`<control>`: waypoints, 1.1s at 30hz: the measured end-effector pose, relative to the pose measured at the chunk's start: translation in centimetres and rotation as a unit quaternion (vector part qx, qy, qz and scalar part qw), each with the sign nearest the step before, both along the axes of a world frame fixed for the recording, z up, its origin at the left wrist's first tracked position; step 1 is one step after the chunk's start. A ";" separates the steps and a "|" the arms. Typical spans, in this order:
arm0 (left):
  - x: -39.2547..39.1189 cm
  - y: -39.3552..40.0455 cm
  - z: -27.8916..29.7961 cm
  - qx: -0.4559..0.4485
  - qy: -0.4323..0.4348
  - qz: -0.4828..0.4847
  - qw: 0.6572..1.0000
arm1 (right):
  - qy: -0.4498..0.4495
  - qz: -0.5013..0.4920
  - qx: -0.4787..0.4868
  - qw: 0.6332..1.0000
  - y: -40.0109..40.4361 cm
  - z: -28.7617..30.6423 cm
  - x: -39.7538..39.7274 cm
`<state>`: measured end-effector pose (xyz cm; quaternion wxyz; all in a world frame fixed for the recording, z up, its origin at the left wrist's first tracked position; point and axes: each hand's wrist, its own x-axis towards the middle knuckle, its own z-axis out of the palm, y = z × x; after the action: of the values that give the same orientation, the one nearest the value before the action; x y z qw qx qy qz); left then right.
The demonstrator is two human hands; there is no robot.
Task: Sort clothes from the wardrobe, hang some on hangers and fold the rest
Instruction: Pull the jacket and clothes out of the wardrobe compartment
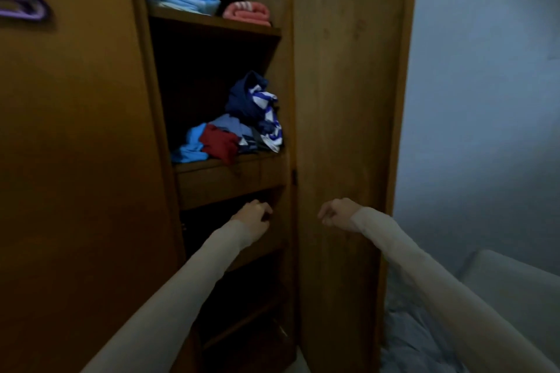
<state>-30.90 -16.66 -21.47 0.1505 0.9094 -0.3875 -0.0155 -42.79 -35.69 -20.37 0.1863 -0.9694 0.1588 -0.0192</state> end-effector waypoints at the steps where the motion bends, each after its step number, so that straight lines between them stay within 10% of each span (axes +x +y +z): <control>1: 0.8 0.7 0.4 0.001 -0.005 0.011 1.000 | -0.008 0.005 -0.002 1.000 0.3 0.5 1.1; 18: 18.4 -4.2 6.6 -0.101 -0.108 0.078 0.986 | -0.140 0.050 -0.037 0.988 -5.2 7.0 25.3; 33: 37.3 -16.9 19.4 -0.248 -0.202 0.196 0.927 | -0.345 0.016 0.185 0.920 -14.0 17.4 46.8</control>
<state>6.36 -33.53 -2.10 0.2895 0.8849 -0.2153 0.2945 4.01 -49.68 -2.98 0.4056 -0.8535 0.0694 -0.3197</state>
